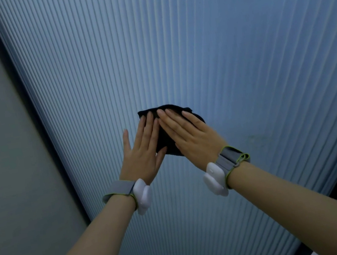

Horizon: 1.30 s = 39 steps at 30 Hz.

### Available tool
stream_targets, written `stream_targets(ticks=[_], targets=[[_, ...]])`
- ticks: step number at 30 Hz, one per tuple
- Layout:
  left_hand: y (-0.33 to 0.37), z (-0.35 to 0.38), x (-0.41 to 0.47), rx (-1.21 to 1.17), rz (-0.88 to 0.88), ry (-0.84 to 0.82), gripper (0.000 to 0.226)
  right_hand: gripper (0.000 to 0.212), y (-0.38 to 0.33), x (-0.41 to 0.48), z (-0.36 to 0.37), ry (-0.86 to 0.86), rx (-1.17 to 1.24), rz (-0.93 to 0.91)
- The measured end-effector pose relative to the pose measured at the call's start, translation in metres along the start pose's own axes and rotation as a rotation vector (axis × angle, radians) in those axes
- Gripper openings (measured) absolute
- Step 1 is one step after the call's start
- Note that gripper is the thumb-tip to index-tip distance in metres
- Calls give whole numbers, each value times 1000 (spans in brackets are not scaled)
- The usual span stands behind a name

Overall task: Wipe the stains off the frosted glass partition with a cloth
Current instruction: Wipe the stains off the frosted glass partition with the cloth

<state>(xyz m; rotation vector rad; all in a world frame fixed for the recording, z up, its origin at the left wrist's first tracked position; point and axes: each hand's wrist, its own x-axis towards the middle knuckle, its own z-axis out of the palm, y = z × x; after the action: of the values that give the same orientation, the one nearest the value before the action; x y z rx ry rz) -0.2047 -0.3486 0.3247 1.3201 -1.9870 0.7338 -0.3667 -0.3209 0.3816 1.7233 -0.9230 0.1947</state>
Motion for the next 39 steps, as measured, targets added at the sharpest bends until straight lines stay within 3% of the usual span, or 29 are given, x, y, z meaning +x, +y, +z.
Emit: stream_targets(ticks=[17,29,39], targets=[[80,-15,12,3,114,67,69,57,56,-79,-9,-9,-36,40],[159,-33,32,-12,269,131,58,52,104,-154,-24,-65,-67,170],[170,-32,31,-17,294,179,56,52,100,-167,-18,-18,-57,250]])
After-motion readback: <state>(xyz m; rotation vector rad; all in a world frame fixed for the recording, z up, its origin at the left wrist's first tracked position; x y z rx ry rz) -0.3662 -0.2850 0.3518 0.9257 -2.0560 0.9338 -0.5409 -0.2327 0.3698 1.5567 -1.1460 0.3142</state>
